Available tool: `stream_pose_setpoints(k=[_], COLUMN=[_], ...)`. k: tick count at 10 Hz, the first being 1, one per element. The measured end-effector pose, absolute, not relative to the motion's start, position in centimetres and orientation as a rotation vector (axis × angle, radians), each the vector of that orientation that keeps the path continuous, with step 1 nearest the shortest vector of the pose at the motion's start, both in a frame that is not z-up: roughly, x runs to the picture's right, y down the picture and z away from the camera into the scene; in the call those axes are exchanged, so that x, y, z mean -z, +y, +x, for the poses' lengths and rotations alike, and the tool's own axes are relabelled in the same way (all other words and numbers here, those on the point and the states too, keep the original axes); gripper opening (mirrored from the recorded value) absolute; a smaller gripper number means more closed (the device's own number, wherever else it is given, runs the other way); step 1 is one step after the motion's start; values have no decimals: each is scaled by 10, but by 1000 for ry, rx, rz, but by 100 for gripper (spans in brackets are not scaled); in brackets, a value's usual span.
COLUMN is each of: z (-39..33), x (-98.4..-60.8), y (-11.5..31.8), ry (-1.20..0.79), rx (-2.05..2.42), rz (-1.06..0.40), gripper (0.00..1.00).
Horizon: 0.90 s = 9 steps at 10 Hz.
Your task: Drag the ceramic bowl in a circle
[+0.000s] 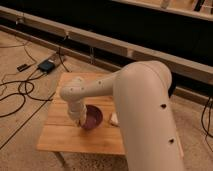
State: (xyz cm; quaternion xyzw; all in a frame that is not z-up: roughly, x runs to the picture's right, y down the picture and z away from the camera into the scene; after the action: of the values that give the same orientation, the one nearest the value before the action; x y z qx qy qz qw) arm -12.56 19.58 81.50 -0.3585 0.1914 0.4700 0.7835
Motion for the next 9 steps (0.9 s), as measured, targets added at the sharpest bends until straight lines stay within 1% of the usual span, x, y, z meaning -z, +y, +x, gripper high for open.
stream_pose_setpoints(k=[2, 5, 7, 9], z=[-106, -87, -101, -138], x=[-827, -859, -877, -889], y=[186, 161, 142, 130], ry=[430, 471, 471, 457], rx=[-1061, -1094, -1071, -1015], rz=[-748, -683, -653, -642], gripper=[0, 0, 0, 0])
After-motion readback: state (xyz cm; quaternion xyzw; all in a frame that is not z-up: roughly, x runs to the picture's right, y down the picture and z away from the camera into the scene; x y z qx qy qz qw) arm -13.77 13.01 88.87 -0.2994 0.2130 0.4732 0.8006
